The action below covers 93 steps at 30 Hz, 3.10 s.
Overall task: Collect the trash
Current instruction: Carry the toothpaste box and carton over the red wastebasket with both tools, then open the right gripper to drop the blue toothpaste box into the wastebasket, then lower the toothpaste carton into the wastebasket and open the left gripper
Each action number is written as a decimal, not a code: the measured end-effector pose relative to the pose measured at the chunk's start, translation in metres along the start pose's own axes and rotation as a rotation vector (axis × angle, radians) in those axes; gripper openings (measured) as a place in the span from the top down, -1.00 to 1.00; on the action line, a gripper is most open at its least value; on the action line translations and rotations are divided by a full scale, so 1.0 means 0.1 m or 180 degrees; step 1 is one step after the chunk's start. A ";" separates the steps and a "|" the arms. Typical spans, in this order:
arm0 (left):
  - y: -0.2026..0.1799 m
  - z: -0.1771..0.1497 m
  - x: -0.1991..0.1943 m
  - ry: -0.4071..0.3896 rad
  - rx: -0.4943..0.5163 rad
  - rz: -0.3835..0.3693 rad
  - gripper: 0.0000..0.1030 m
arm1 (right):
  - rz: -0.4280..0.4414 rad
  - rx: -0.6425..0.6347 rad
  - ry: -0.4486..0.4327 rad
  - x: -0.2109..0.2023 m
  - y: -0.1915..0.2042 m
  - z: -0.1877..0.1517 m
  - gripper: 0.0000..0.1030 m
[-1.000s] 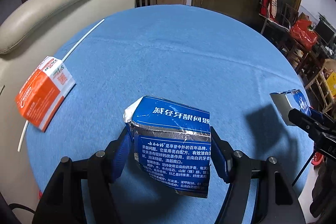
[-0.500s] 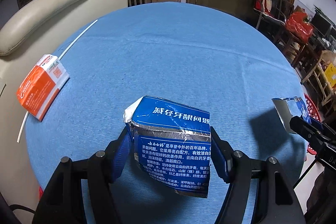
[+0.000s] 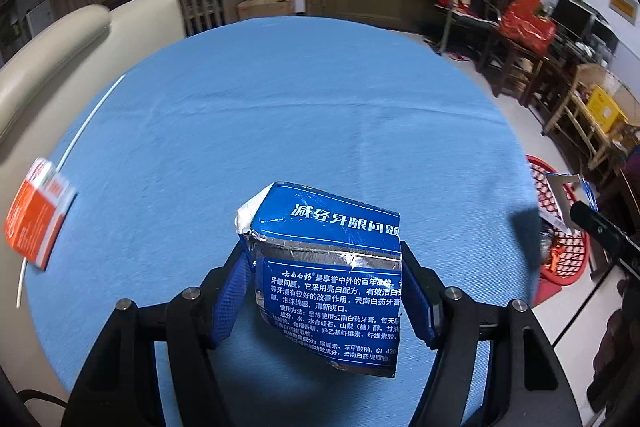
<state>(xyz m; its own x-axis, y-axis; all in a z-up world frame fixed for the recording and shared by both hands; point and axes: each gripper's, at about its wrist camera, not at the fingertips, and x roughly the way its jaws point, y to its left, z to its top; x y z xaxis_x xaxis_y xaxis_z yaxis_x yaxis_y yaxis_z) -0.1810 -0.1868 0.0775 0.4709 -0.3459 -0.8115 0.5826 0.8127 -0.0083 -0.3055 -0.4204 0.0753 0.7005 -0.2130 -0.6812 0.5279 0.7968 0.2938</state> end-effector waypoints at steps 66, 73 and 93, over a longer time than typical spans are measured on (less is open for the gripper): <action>-2.99 0.27 0.66 0.0524 0.1393 -0.0811 -0.43 | -0.0697 0.1002 -0.0651 -1.25 -1.92 0.21 -0.88; -3.00 0.35 0.75 0.0630 0.1284 -0.0794 -0.49 | -0.0682 0.0973 -0.0656 -1.25 -1.86 0.22 -0.88; -2.13 0.33 0.21 0.0196 0.0885 -0.0874 -0.51 | -0.0612 0.0767 -0.0499 -1.06 -1.22 0.09 -0.88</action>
<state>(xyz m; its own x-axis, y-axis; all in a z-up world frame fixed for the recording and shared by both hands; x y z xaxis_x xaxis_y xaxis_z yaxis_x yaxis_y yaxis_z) -0.2735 -0.3830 0.0819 0.2369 -0.4970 -0.8348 0.8425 0.5329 -0.0782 -0.4401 -0.5005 0.1178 0.6325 -0.4456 -0.6336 0.7427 0.5811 0.3327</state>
